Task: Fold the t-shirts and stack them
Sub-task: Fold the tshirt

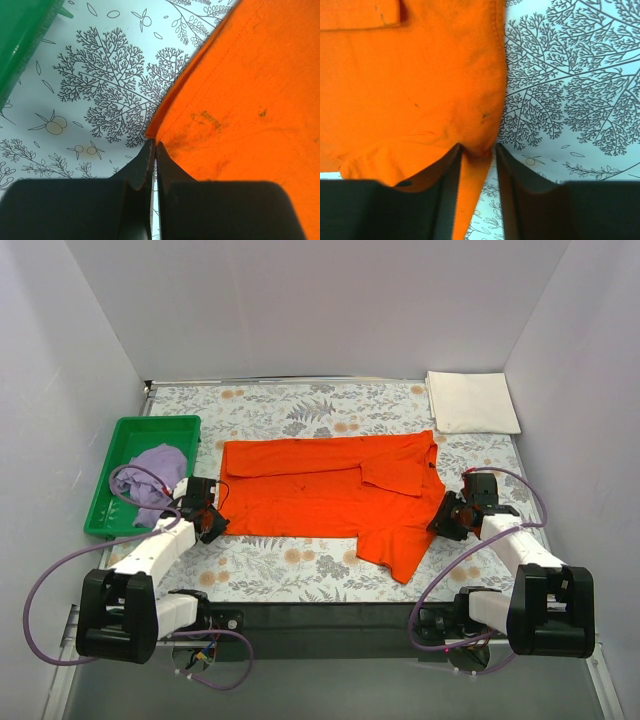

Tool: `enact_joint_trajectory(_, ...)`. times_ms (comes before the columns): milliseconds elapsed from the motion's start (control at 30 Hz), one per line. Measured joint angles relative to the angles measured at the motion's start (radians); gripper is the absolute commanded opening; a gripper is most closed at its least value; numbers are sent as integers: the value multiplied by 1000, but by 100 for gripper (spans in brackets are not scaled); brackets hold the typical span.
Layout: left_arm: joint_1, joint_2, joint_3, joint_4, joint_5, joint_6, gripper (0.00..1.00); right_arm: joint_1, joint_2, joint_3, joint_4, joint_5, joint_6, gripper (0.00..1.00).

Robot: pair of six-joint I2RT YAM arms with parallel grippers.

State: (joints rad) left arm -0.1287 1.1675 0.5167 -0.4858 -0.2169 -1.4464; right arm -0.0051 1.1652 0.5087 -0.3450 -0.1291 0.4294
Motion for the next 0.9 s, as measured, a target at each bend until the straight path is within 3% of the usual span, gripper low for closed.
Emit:
enact_joint_trajectory(67, 0, -5, 0, -1, 0, -3, 0, -2, 0, -7, 6, 6, 4, 19)
enact_joint_trajectory(233, 0, -49, -2, -24, 0, -37, 0, -9, -2, -17, 6, 12, 6, 2)
enact_joint_trajectory(500, 0, -168, 14, -124, -6, -105, 0, -21, -52, -15, -88, 4, -4, 1)
enact_joint_trajectory(900, 3, -78, 135, -163, -29, -72, 0, -56, 35, 192, -202, -12, -42, 1)
